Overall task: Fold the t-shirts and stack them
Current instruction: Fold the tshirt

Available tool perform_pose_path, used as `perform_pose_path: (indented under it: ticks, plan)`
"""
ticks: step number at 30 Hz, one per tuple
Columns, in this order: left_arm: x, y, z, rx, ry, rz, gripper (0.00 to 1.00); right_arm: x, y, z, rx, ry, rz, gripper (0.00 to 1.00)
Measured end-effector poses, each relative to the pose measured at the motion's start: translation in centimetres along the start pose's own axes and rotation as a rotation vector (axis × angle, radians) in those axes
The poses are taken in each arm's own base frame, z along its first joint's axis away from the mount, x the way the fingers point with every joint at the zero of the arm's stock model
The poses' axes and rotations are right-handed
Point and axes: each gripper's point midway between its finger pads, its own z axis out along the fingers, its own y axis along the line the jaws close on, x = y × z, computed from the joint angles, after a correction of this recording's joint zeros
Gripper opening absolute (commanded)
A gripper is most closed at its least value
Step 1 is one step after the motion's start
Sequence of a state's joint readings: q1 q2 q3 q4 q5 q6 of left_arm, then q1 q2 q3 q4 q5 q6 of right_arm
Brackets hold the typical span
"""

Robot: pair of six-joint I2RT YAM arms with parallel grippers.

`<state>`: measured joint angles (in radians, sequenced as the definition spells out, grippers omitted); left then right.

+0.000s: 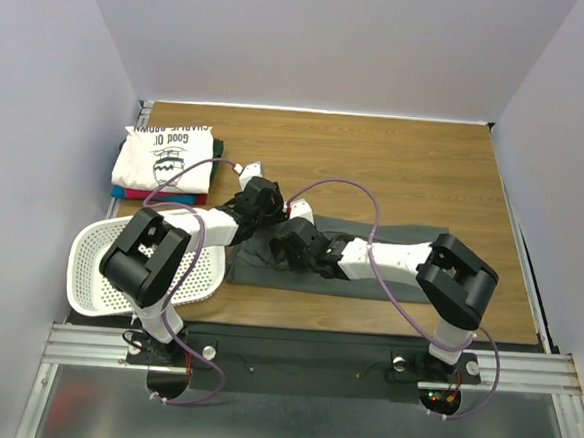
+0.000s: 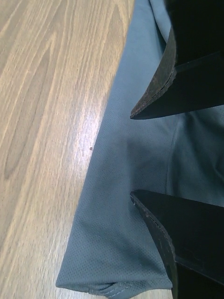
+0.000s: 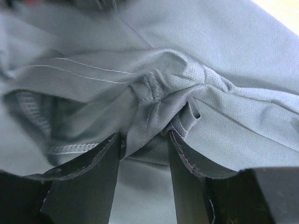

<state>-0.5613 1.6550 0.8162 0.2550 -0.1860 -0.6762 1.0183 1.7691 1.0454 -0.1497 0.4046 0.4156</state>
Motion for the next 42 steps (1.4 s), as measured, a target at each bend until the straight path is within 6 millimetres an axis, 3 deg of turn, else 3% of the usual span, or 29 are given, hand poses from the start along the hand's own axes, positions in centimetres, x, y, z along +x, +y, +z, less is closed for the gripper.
perform_pose_path:
  ticks: [4, 15, 30, 36, 42]
  plan:
    - [-0.3, -0.2, 0.1, 0.015, -0.006, -0.008, 0.73, 1.0, -0.6, 0.8, 0.057, 0.007, -0.025, 0.49]
    - [0.2, 0.9, 0.2, 0.011, 0.001, -0.019, 0.73, 0.1, -3.8, 0.1, 0.268, -0.07, -0.004, 0.5]
    - [-0.3, 1.6, 0.5, 0.012, -0.024, -0.036, 0.72, -0.7, -6.0, -3.7, 0.295, -0.124, 0.09, 0.53]
    - [-0.3, 1.6, 0.5, 0.018, -0.023, -0.036, 0.72, -0.5, -5.3, -3.9, 0.252, -0.102, 0.08, 0.53]
    - [-0.2, 1.6, 0.4, 0.026, -0.015, -0.026, 0.72, -1.7, -2.0, -3.9, 0.098, -0.13, 0.071, 0.53]
